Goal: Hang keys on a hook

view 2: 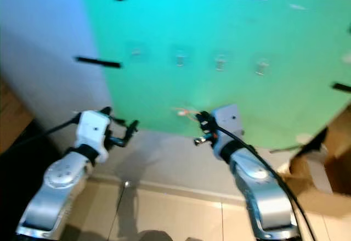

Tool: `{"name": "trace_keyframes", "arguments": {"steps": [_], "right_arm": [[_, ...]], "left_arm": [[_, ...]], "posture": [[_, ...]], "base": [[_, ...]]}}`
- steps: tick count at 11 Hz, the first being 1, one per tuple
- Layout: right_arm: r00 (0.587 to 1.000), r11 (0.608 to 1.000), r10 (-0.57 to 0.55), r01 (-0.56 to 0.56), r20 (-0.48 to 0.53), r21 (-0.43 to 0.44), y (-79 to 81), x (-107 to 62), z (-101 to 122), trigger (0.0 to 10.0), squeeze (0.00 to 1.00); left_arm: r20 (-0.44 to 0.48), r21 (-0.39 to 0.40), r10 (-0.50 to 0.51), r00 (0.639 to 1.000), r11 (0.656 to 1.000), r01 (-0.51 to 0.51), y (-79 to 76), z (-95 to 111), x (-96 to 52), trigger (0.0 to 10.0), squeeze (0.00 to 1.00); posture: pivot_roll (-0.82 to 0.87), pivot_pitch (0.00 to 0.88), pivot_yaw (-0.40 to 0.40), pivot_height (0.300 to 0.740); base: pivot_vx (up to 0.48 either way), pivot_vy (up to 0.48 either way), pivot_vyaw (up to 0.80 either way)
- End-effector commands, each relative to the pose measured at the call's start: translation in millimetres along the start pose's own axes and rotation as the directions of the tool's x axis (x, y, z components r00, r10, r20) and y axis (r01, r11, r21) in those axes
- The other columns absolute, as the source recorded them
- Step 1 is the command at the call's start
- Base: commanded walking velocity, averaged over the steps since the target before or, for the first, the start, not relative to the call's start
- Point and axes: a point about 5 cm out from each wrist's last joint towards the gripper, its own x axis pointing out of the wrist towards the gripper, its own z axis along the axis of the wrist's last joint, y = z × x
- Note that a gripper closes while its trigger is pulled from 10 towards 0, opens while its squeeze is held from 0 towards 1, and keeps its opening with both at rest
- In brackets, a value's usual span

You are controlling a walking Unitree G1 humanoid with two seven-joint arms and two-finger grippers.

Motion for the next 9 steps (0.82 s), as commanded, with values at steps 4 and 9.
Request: {"name": "trace_keyframes", "arguments": {"steps": [4, 9], "right_arm": [[0.973, 0.962, -0.228, 0.231, -0.036, 0.148, -8.9, -7.8, -20, 10.0, 0.0], [0.955, 0.946, -0.287, 0.295, -0.075, 0.133, -10.5, -16.5, -29, 10.0, 0.0]], "left_arm": [[-0.009, 0.022, 0.014, 1.0, 1.0, -0.014, 9.0, 3, 1.5, 10.0, 0.0], [-0.007, 0.019, -0.003, 1.0, 1.0, 0.003, 3.0, 4, 7.7, 10.0, 0.0]], "posture": [[-0.04, 0.0, 0.027, 0.74], [-0.05, 0.0, 0.05, 0.74]], "base": [[0.0, 0.12, 0.0], [0.0, 0.144, 0.0]]}}
